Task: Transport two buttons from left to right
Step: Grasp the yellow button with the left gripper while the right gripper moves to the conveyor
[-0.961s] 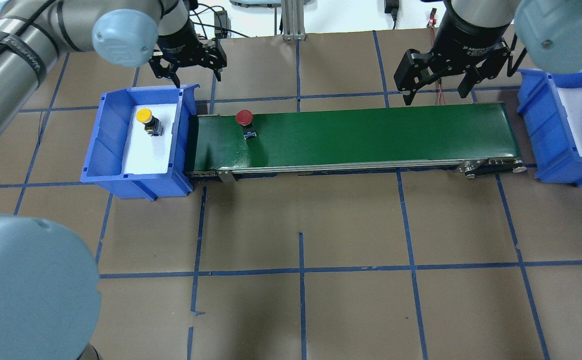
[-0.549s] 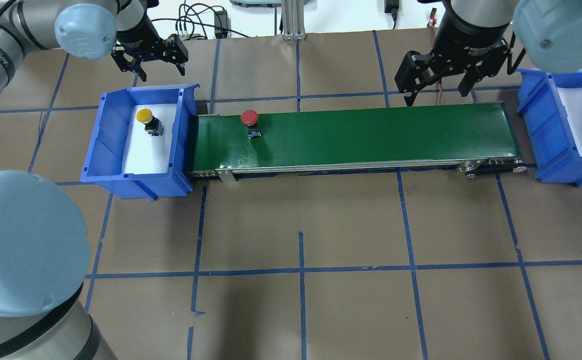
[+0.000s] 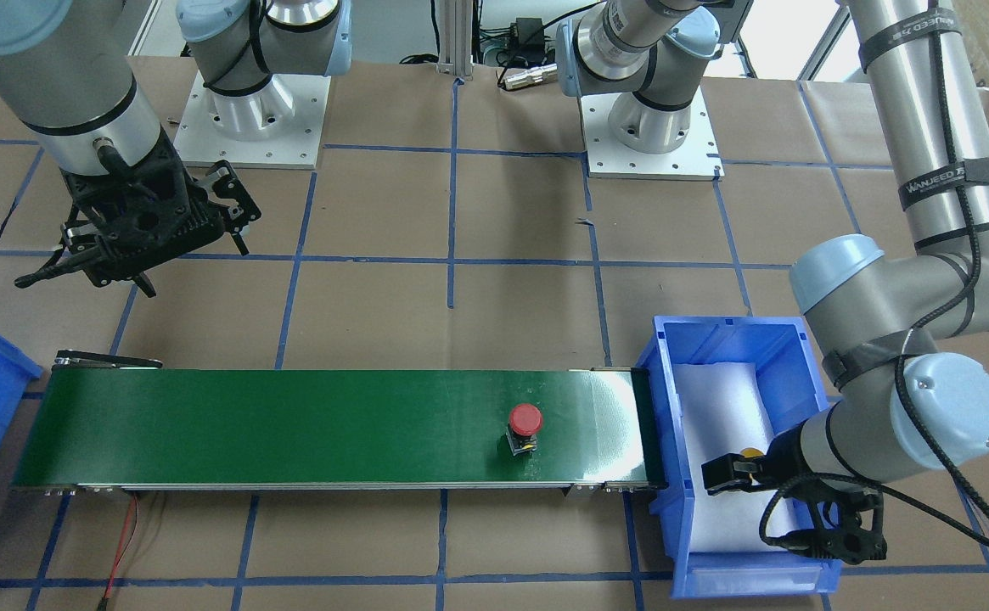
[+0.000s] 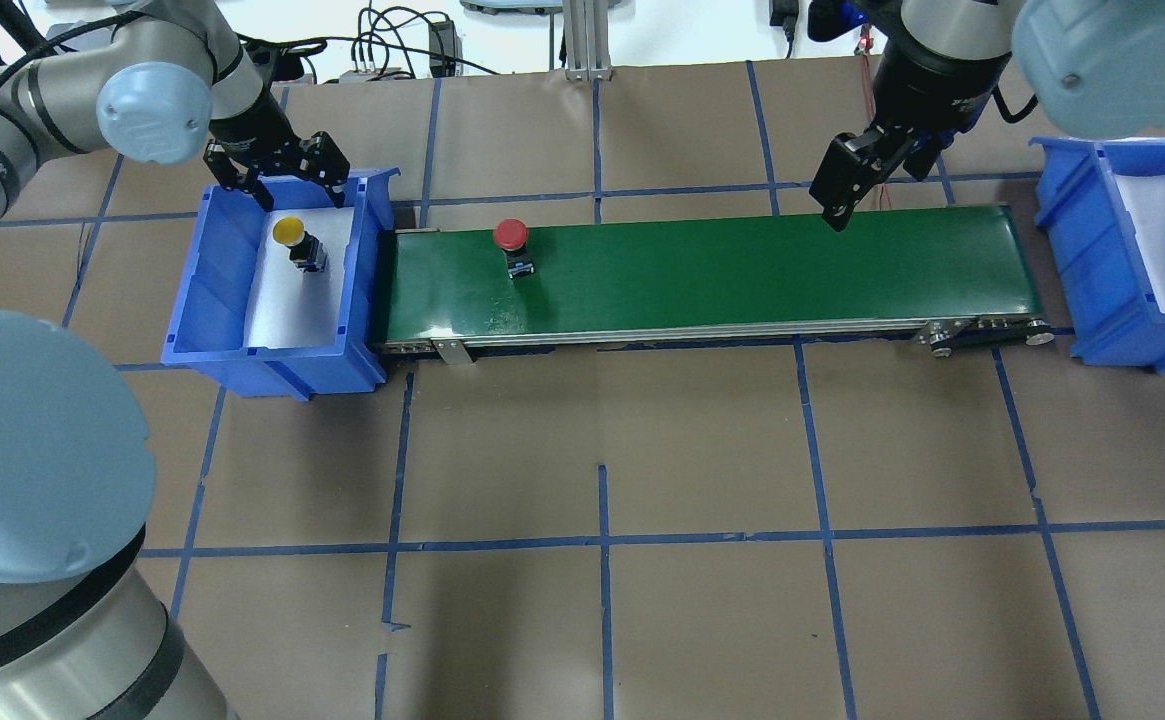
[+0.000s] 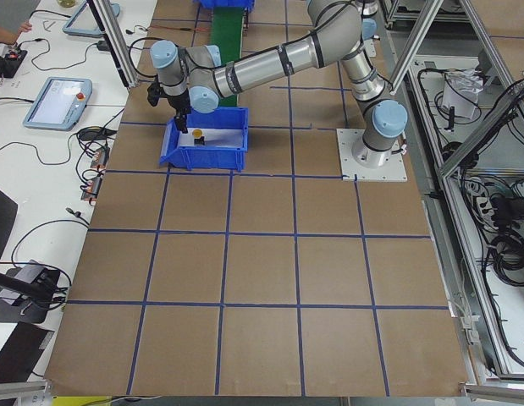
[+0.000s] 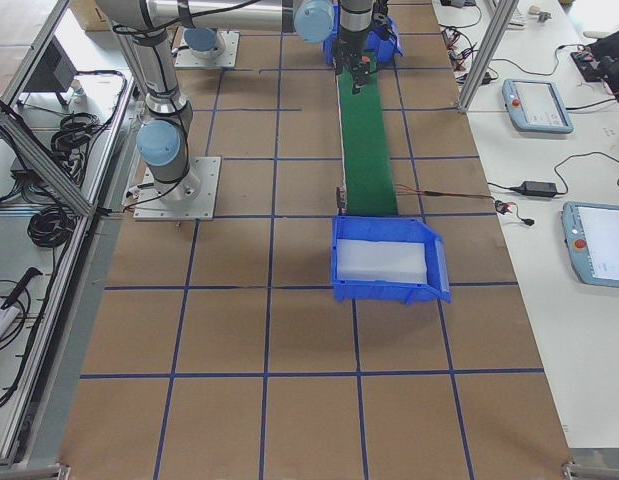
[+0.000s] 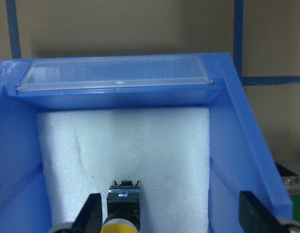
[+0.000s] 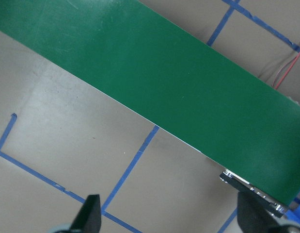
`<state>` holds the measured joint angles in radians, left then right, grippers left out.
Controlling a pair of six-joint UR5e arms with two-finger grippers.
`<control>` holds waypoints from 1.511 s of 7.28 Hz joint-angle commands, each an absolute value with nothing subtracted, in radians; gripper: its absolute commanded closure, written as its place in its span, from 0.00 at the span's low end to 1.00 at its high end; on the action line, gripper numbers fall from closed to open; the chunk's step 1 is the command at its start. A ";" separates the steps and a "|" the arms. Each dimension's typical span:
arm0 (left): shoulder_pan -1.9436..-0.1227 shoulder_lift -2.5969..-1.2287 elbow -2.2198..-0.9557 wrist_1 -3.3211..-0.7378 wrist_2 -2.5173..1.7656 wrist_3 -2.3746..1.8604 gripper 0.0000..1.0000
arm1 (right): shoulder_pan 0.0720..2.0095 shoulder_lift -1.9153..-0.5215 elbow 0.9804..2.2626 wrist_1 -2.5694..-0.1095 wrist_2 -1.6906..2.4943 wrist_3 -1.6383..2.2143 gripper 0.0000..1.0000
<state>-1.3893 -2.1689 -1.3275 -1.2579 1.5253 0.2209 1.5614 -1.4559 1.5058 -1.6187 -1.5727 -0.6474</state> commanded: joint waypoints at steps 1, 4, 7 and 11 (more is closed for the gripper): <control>-1.374 -2.166 -1.344 -1.255 1.526 0.236 0.01 | 1.514 -1.425 1.499 -1.641 -1.571 -0.985 0.00; -1.353 -2.180 -1.403 -1.221 1.532 0.236 0.35 | 1.444 -1.390 1.499 -1.670 -1.563 -1.266 0.00; -1.364 -2.166 -1.407 -1.238 1.525 0.236 0.69 | 1.362 -1.364 1.496 -1.696 -1.536 -1.433 0.00; -1.379 -2.065 -1.368 -1.321 1.523 0.221 0.68 | 1.348 -1.238 1.506 -1.845 -1.539 -1.682 0.00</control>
